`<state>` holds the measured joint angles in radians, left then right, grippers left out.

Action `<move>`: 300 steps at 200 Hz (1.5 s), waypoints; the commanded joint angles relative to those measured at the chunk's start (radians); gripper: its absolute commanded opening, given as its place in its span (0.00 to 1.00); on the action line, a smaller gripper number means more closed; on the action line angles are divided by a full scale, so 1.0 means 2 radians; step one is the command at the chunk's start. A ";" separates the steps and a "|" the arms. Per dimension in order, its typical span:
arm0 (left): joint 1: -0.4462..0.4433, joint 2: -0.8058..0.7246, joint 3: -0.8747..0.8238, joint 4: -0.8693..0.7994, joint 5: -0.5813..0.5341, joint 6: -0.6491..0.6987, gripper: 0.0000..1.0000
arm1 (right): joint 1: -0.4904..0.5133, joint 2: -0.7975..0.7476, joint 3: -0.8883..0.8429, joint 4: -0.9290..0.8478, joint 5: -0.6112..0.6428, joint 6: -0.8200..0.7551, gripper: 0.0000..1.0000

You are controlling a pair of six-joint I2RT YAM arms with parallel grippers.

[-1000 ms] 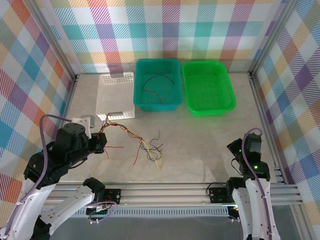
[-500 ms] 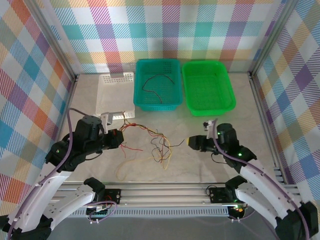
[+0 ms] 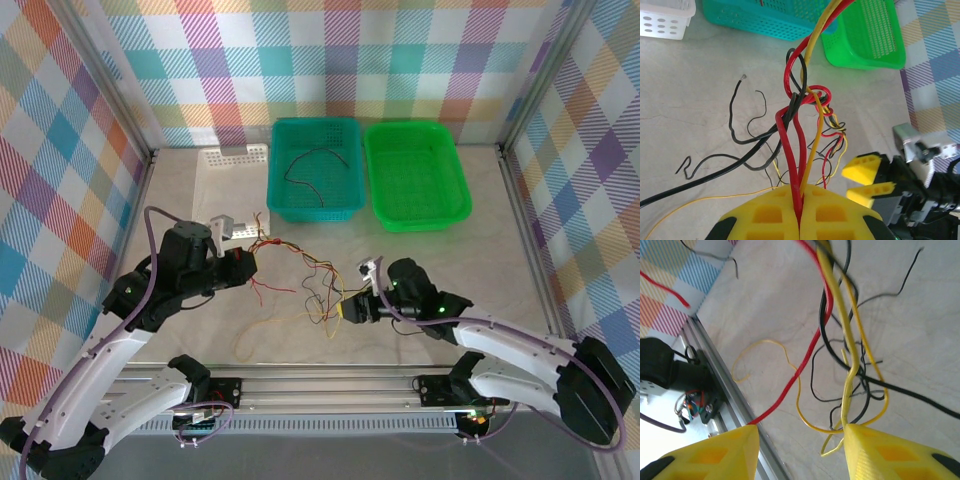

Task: Untangle the cables

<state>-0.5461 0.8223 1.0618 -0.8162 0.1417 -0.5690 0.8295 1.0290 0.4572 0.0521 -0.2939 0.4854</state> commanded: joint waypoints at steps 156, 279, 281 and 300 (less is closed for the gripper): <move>0.008 -0.016 0.023 -0.050 -0.049 0.035 0.00 | -0.026 -0.082 -0.028 -0.156 0.263 0.082 0.00; 0.118 -0.022 0.049 -0.135 -0.070 0.118 0.00 | -0.399 -0.263 -0.004 -0.383 0.157 0.143 0.00; 0.119 -0.023 0.048 -0.134 -0.070 0.118 0.00 | -0.404 -0.265 -0.002 -0.386 0.157 0.146 0.00; 0.122 -0.023 0.035 -0.124 -0.053 0.113 0.00 | -0.437 -0.281 0.027 -0.404 0.160 0.161 0.00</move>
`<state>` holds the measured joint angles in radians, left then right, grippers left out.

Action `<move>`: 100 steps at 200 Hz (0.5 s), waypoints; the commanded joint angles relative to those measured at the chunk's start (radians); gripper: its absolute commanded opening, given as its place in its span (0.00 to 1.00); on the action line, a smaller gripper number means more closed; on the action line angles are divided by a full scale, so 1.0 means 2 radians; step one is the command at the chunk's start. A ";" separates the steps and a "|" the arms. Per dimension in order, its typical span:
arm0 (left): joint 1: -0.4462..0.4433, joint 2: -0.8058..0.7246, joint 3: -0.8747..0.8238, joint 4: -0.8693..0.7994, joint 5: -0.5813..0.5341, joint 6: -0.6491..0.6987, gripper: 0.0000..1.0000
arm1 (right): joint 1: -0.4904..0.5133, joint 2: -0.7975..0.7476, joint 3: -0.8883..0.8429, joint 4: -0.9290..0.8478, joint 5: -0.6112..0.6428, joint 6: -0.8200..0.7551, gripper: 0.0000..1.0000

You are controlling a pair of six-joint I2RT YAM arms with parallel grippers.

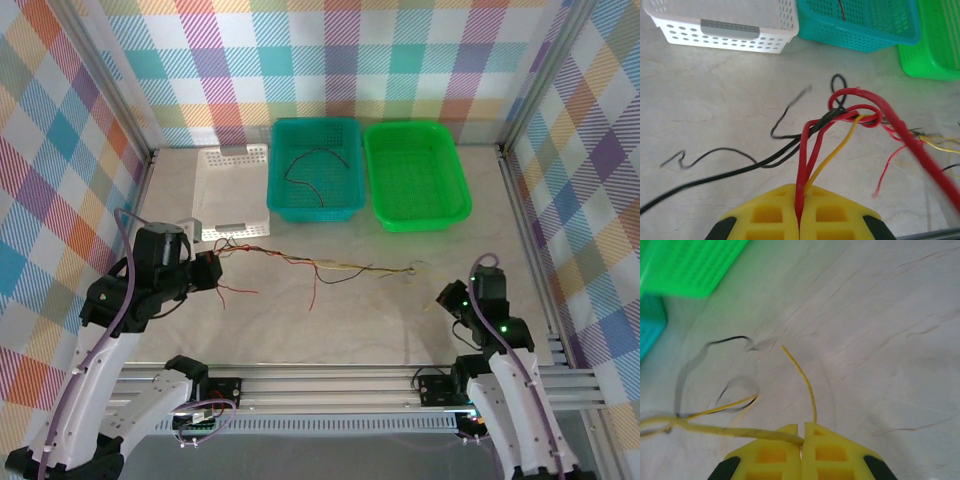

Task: Untangle the cables

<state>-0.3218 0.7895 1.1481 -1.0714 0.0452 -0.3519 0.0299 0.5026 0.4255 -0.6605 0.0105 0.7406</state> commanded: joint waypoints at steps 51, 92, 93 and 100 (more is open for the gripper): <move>0.012 -0.006 -0.027 0.009 -0.027 0.015 0.00 | -0.061 -0.015 0.159 -0.097 0.056 0.046 0.00; 0.012 -0.023 -0.036 0.001 -0.096 0.010 0.00 | -0.066 0.008 0.259 -0.147 0.141 0.012 0.00; 0.012 -0.023 -0.036 0.000 -0.097 0.010 0.00 | -0.066 0.009 0.261 -0.147 0.141 0.012 0.00; 0.012 -0.028 -0.038 0.000 -0.107 0.008 0.00 | -0.066 0.014 0.275 -0.152 0.144 0.009 0.00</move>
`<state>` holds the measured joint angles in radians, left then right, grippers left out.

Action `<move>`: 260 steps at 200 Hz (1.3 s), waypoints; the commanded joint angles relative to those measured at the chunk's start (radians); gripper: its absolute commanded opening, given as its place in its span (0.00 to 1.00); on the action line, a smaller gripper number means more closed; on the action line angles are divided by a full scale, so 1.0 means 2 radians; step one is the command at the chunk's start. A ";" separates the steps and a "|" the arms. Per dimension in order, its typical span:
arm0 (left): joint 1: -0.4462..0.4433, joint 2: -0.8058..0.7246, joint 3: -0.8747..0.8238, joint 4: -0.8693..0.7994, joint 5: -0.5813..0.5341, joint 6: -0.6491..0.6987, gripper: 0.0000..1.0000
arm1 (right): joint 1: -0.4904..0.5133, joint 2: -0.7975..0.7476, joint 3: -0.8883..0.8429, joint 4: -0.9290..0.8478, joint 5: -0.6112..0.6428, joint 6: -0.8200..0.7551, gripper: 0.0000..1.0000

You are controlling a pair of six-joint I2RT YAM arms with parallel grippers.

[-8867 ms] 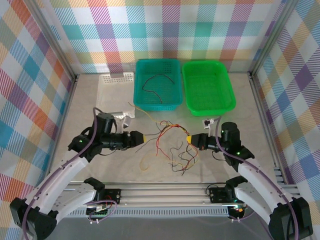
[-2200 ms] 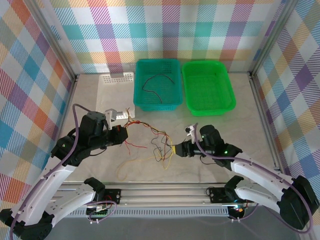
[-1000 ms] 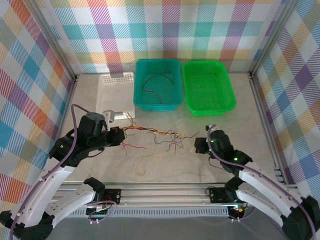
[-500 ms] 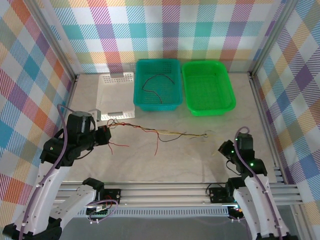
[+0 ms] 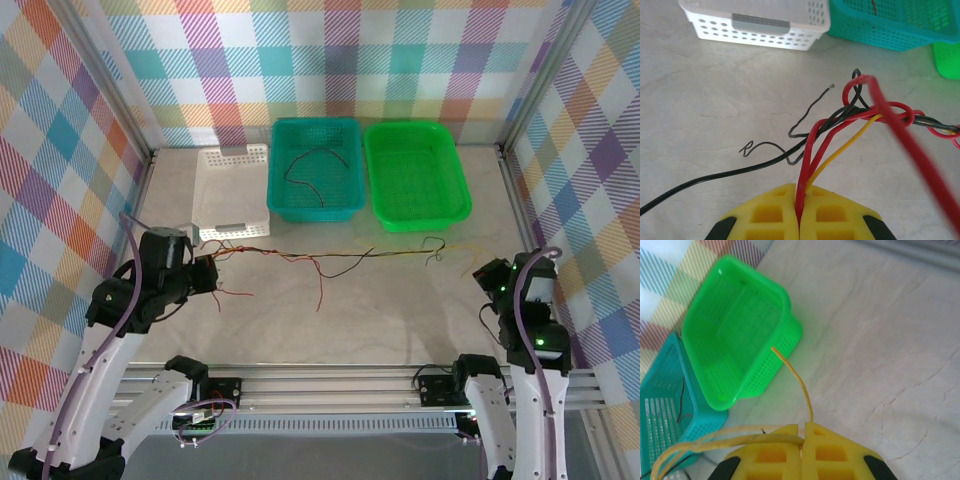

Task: Untangle the cables

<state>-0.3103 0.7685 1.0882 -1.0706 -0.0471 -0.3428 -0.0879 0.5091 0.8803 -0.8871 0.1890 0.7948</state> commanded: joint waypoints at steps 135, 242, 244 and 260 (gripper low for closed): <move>0.006 -0.109 0.004 -0.022 -0.193 -0.020 0.00 | -0.008 0.058 0.157 -0.072 0.070 -0.084 0.00; 0.002 -0.156 0.083 -0.051 -0.330 -0.060 0.00 | -0.009 0.064 0.140 -0.059 0.073 -0.087 0.00; 0.002 -0.156 0.084 -0.053 -0.333 -0.062 0.00 | -0.009 0.065 0.138 -0.058 0.072 -0.087 0.00; 0.001 -0.160 0.098 -0.064 -0.367 -0.074 0.00 | -0.011 0.072 0.129 -0.051 0.068 -0.087 0.00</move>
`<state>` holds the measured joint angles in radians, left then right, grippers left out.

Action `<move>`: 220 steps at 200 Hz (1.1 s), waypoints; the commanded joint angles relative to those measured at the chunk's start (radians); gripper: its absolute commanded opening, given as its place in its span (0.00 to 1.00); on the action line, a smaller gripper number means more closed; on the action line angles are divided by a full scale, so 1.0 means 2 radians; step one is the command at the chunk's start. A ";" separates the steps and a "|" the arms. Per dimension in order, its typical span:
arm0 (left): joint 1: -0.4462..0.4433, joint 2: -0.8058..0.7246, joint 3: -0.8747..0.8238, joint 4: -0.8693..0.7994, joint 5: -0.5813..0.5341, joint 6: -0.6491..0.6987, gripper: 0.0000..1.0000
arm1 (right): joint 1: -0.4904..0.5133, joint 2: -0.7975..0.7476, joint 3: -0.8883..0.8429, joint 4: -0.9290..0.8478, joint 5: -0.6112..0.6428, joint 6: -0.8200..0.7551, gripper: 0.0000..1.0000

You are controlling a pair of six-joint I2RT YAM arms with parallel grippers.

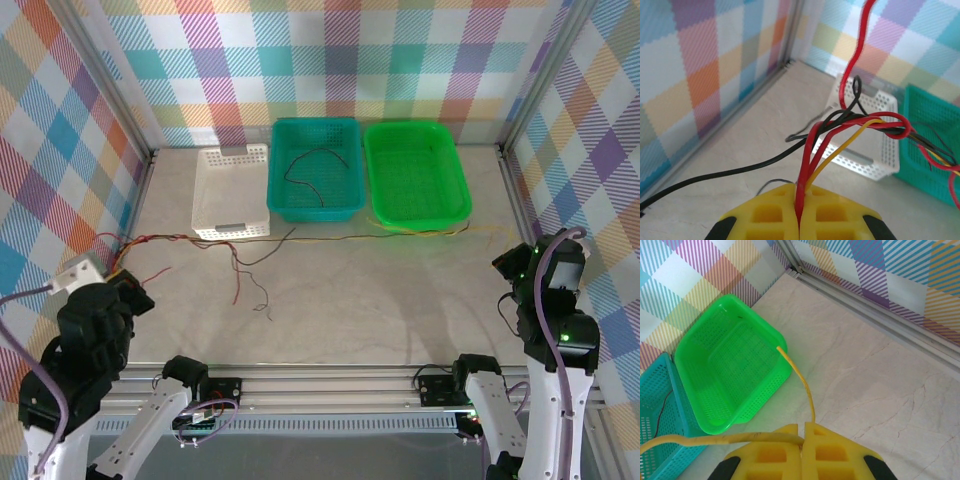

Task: Untangle the cables

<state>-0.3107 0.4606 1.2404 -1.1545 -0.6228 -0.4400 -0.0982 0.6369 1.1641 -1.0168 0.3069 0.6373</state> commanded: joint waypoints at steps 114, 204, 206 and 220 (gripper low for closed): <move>-0.046 -0.028 0.009 0.019 -0.063 -0.015 0.00 | -0.067 0.049 -0.038 0.067 -0.083 0.001 0.00; -0.046 0.042 -0.045 0.115 0.171 -0.047 0.00 | 0.016 0.177 0.029 0.100 0.021 -0.023 0.00; -0.046 0.044 -0.045 0.118 0.175 -0.047 0.00 | 0.022 0.181 0.030 0.101 0.027 -0.023 0.00; -0.046 0.054 -0.047 0.134 0.199 -0.050 0.00 | 0.054 0.207 0.039 0.108 0.066 -0.027 0.00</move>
<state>-0.3969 0.5369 1.1595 -0.9939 -0.3634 -0.5129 -0.0738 0.9920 1.1931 -0.8513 0.2928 0.6113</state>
